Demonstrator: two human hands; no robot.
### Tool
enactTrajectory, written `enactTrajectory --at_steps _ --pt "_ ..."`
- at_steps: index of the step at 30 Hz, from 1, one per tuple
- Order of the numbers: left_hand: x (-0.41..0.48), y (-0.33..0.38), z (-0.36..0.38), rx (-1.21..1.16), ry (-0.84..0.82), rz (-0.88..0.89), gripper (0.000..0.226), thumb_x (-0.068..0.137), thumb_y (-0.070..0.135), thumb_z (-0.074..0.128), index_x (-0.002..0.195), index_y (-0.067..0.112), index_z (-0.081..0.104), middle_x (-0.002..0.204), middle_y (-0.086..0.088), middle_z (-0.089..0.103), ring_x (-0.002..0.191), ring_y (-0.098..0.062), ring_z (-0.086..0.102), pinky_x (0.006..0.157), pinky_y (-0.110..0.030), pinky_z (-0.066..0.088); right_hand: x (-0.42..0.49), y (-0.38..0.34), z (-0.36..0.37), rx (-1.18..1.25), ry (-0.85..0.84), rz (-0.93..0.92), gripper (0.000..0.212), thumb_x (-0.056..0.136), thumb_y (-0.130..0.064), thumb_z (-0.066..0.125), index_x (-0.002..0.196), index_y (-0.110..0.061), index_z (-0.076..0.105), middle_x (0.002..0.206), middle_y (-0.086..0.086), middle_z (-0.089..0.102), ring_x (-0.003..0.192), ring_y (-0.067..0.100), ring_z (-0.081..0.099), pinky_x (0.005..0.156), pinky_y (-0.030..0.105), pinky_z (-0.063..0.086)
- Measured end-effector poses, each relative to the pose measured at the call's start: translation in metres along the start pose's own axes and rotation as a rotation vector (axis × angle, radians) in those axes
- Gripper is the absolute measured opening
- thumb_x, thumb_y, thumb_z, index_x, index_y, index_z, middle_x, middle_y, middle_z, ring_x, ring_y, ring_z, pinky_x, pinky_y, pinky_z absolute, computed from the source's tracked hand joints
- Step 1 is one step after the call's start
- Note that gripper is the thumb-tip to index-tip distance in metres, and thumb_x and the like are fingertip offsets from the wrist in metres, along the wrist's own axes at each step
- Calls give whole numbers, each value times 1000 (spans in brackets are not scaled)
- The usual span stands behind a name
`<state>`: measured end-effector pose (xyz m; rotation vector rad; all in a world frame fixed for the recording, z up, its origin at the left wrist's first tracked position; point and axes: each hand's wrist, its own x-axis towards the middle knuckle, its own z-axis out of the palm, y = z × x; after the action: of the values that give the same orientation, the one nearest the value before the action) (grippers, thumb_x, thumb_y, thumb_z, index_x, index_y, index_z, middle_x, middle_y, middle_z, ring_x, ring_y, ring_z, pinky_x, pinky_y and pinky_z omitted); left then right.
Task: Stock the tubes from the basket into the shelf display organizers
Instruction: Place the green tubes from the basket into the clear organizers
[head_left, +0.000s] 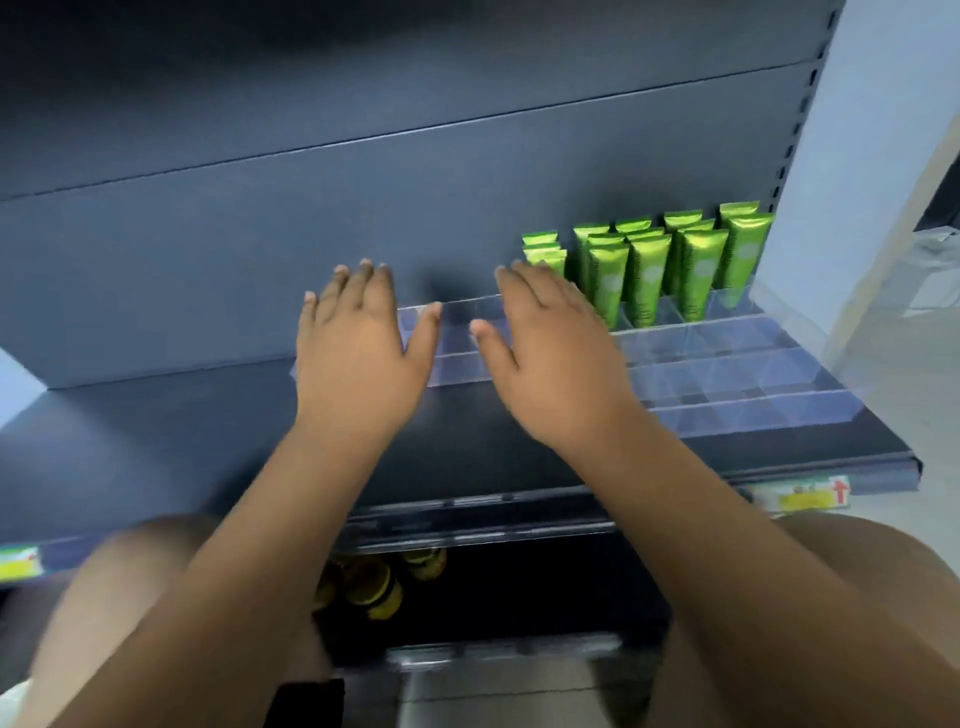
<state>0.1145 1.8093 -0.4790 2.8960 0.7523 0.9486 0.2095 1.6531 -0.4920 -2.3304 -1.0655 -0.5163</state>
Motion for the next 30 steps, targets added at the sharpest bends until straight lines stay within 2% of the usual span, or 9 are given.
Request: enactTrajectory --at_steps 3,8,14,20,25,30 --pt "-43 -58 -33 115 -3 -104 77 97 63 30 149 8 44 158 -12 41 150 -32 31 122 -53 21 -11 -58 15 31 -43 -92 60 104 -47 32 152 -11 39 159 8 38 151 27 26 123 45 25" --pt "-121 -147 -85 257 14 -315 75 96 62 34 147 9 47 157 -11 44 149 -32 34 121 -53 23 -31 -171 35 164 -120 -296 60 105 -49 31 154 -14 36 162 4 33 154 23 18 125 42 19" --pt "-217 -225 -143 355 68 -581 68 96 59 37 141 10 51 151 -11 51 145 -34 38 119 -55 26 -69 -297 63 309 -180 -532 60 101 -45 41 149 -9 44 156 9 42 150 28 29 121 44 28" --pt "-314 -280 -181 424 46 -841 66 101 56 40 150 12 43 158 -8 43 151 -29 30 124 -50 22 -118 -397 102 375 -304 -719 56 101 -44 43 145 -10 46 150 9 48 146 30 35 119 46 32" --pt "-377 -323 -177 395 15 -1042 66 102 55 39 147 8 45 154 -11 47 148 -31 34 122 -50 29 -163 -444 156 343 -529 -806 50 102 -42 42 142 -14 46 145 7 49 140 28 39 116 41 34" --pt "-422 -349 -134 288 -55 -1231 57 102 52 41 141 11 50 148 -9 53 141 -29 43 118 -47 34 -197 -448 219 225 -848 -759 39 102 -41 43 123 -12 56 129 11 59 118 30 53 94 40 45"
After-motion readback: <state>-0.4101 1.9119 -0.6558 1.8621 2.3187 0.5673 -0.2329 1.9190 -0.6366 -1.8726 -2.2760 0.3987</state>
